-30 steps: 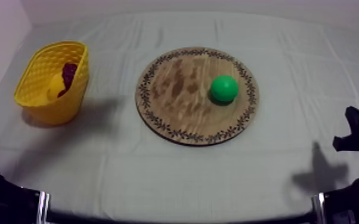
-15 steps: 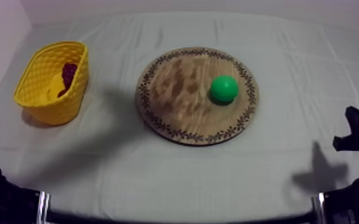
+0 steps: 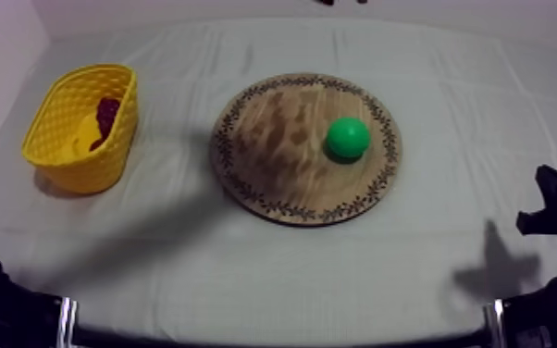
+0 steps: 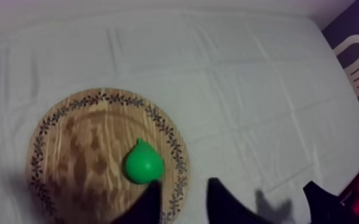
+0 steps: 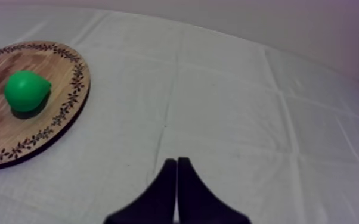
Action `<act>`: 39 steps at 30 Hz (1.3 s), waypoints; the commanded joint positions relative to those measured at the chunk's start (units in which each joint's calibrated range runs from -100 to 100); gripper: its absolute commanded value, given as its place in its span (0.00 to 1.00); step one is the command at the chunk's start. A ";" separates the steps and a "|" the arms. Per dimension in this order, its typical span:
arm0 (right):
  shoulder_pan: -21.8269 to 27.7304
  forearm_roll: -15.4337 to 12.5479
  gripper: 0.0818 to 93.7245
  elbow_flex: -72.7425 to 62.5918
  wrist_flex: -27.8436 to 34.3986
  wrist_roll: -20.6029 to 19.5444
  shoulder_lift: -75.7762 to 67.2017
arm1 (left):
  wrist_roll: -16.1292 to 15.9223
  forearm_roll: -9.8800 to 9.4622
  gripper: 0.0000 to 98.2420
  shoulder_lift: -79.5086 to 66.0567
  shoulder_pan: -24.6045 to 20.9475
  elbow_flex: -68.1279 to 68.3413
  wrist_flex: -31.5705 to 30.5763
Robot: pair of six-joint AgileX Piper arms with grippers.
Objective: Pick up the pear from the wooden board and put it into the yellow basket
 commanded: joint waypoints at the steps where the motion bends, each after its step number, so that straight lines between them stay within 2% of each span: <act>1: -0.01 0.01 0.00 0.05 -0.02 0.03 0.01 | 1.27 0.46 0.69 0.13 -0.06 0.38 0.80; 4: -0.01 0.01 0.00 0.05 -0.02 0.04 0.01 | 2.02 1.84 0.83 0.29 -0.31 0.85 2.21; 8: -0.01 0.01 0.00 0.05 -0.02 0.04 0.01 | 2.78 3.45 0.92 0.47 -0.29 1.41 4.15; 16: -0.01 0.01 0.00 0.05 -0.02 0.04 0.01 | 3.57 5.62 0.97 1.66 -0.27 3.55 4.92; 27: -0.01 0.01 0.00 0.05 -0.02 0.04 0.01 | 5.03 5.86 0.98 11.16 -0.38 5.55 -0.24; 39: -0.01 0.01 0.00 0.05 -0.02 0.04 0.01 | 5.61 4.21 0.97 26.03 -1.79 -4.02 -1.96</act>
